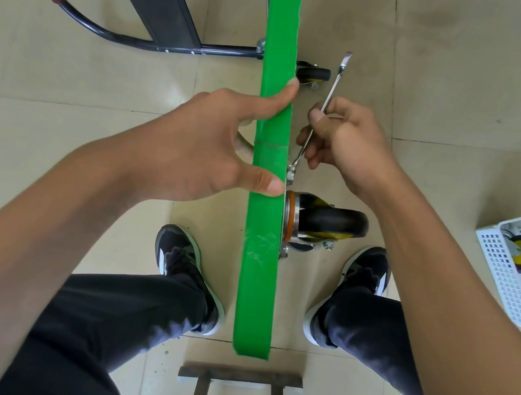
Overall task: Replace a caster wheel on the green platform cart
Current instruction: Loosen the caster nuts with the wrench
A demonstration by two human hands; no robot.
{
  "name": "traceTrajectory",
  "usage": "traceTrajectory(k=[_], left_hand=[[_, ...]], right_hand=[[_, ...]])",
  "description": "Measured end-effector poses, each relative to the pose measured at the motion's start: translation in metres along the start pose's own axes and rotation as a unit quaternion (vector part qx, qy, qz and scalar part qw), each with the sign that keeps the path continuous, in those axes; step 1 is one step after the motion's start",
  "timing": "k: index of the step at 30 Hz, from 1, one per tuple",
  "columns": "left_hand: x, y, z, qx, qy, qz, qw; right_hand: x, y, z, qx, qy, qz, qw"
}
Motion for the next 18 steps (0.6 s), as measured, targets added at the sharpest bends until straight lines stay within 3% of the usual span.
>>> traceTrajectory(k=[4,10,18], left_hand=[[0.001,0.000,-0.001,-0.005,0.000,0.003,1.000],[0.000,0.001,0.000,-0.005,0.003,0.003,1.000],[0.000,0.001,0.001,-0.015,0.004,0.001,1.000]], right_hand=[[-0.015,0.006,-0.008,-0.066,-0.087,0.010,0.994],[-0.022,-0.002,-0.026,-0.095,-0.189,0.097,0.973],[-0.021,-0.007,-0.033,-0.117,-0.188,0.115,0.969]])
Point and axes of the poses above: each hand's wrist, its own x-axis away from the middle knuckle, its own y-axis out of the back of the hand, z = x × y, the point moved 4 cm from there along -x, towards the middle knuckle, and after that the axes turned 5 degrees about y, right-handed, at the moved point
